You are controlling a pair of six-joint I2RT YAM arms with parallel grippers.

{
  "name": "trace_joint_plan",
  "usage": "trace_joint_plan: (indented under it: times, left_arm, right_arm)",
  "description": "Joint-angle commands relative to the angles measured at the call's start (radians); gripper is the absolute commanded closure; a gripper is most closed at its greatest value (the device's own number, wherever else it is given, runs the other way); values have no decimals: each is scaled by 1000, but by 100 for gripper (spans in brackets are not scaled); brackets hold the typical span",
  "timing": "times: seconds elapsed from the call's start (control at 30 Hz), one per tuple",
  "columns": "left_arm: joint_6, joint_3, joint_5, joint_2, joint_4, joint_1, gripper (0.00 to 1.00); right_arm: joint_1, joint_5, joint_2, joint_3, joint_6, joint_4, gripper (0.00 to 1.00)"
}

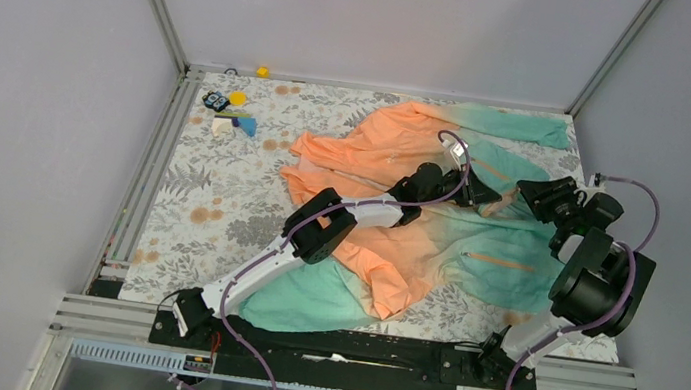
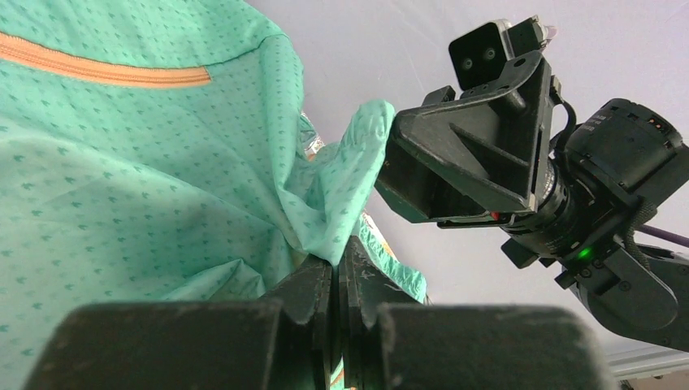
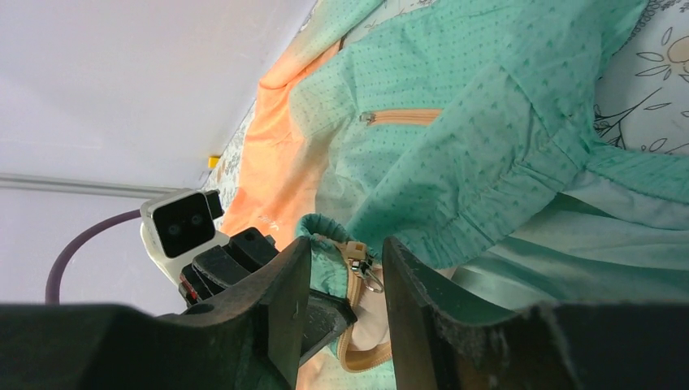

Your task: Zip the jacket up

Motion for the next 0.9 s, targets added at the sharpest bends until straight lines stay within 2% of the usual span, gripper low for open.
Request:
trace_joint_plan:
  times: [0.0,0.2,0.4,0.47,0.57,0.67,0.73,0.87]
  left_arm:
    - [-10,7,28,-17,84,6,97]
    - [-11,8,29,-15,81,6,97]
    - [7,12,22,-19,65,6,95]
    - [23,12,22,-26,54,9,84]
    - [66,-4,21,-56,46,16,57]
    - [113,-16,26,-87,47,20,35]
    - [122,-12,33,-87,59,18,30]
    - [81,17,68,-58,107,23,33]
  right_arm:
    - [-3,-59,20,3,46,120,56]
    - [-1,-78,24,5,61,139,62]
    - [-1,-74,-31,-8,40,90,80]
    - [-1,-56,-63,1,5,-13,88]
    - [2,-14,-117,17,-72,-170,94]
    - [8,-4,-148,32,-92,-234,95]
    - [12,-16,-157,32,-90,-236,95]
    - [17,-21,-162,35,-98,-252,96]
